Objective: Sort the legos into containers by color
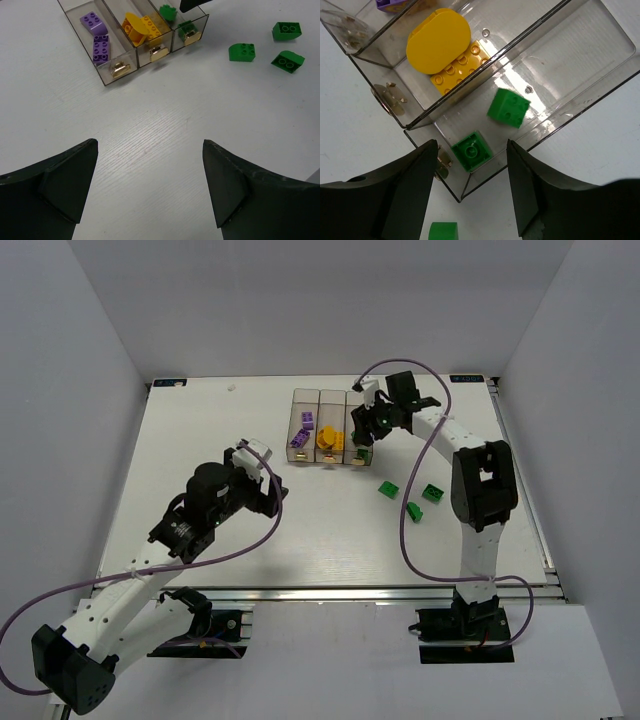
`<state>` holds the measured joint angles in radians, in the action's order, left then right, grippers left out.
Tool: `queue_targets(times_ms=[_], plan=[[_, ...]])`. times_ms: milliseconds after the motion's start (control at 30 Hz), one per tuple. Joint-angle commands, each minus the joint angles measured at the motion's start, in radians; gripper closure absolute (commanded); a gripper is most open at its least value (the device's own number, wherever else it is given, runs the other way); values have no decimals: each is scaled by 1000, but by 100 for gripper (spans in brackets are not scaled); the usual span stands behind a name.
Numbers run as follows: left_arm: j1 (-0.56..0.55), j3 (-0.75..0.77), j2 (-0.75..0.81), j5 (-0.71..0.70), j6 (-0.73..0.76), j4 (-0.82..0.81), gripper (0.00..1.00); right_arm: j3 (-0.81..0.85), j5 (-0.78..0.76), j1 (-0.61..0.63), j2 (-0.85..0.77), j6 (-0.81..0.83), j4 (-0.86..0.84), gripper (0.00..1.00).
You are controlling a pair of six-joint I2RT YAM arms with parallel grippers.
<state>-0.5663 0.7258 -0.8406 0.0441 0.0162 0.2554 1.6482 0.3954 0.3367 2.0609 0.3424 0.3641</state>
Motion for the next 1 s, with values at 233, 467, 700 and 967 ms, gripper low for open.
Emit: queue_targets(times_ms=[233,467,700,967], plan=[[3,-38,-29,198,10,-77,13,-184,-26,-41,-324,-156,-111,48],[-53,87,-415,381,-151,-115,72,-553,178,-231,-685,-371,-77,100],[-265,439,-790,133,-353,-96,43,-651,574,-456,-757,-272,1,27],[-415,947,-1196,-200,-530,181,33,-662,563,-602,-818,-212,46,28]])
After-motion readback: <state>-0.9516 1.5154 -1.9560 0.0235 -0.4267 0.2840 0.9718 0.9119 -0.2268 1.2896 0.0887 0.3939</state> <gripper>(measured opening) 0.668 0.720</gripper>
